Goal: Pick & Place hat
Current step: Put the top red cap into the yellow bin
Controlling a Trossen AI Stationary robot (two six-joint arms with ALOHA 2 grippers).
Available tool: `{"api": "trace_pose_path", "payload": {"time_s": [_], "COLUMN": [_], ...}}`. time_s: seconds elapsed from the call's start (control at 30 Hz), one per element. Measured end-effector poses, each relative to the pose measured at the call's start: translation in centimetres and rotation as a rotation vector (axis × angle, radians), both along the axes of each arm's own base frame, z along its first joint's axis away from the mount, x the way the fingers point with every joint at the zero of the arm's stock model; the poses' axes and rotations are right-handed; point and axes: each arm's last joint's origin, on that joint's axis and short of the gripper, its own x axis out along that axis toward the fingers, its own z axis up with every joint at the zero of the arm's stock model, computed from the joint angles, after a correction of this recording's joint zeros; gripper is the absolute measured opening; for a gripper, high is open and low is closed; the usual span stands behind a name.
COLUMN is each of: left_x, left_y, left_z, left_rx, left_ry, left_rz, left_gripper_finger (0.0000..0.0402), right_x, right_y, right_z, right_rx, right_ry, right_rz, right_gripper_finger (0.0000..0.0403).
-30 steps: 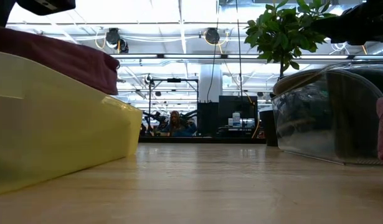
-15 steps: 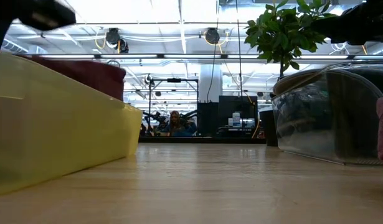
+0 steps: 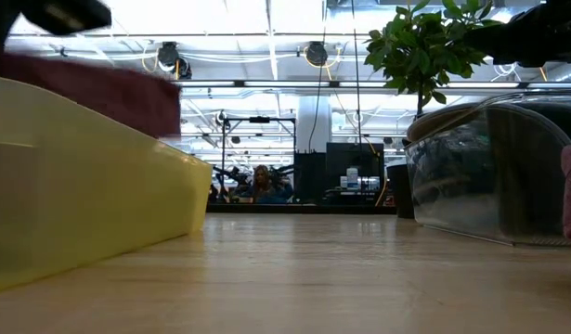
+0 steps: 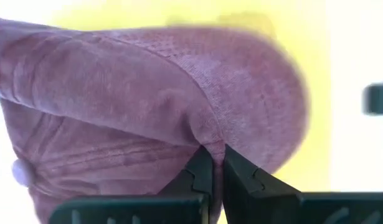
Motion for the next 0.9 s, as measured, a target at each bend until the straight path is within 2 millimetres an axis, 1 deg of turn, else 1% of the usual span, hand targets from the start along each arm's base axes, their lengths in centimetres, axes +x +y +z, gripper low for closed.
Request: {"api": "trace_pose_path", "payload": {"time_s": [0.17,0.23,0.3,0.4,0.63,0.77,0.9], "left_x": [0.5,0.6,0.6,0.4,-0.5,-0.8,-0.9], "left_y": [-0.4,-0.5,-0.5,-0.3,0.4,0.7,0.8], "left_z": [2.6,3.0,3.0,2.7,0.4,-0.5,-0.6], "left_rx": [-0.063,-0.066,-0.054,-0.028,0.050,0.074,0.077], "left_ry": [-0.076,-0.095,-0.096,-0.080,-0.027,-0.002,0.002], "left_rz": [0.028,0.029,0.029,0.032,0.033,0.046,0.062], "left_gripper_finger": [0.0022,0.0029,0.0040,0.0057,0.0095,0.0121,0.0143], "right_x": [0.0,0.0,0.0,0.0,0.0,0.0,0.0], "right_y": [0.0,0.0,0.0,0.0,0.0,0.0,0.0], "right_z": [0.0,0.0,0.0,0.0,0.0,0.0,0.0], "right_rx": [-0.002,-0.002,-0.002,-0.002,-0.002,-0.002,-0.001], "right_ry": [0.003,0.004,0.004,0.004,0.003,0.003,0.003], "right_rz": [0.000,0.000,0.000,0.000,0.000,0.000,0.000], "right_gripper_finger": [0.0000,0.0000,0.0000,0.0000,0.0000,0.0000,0.0000]}}
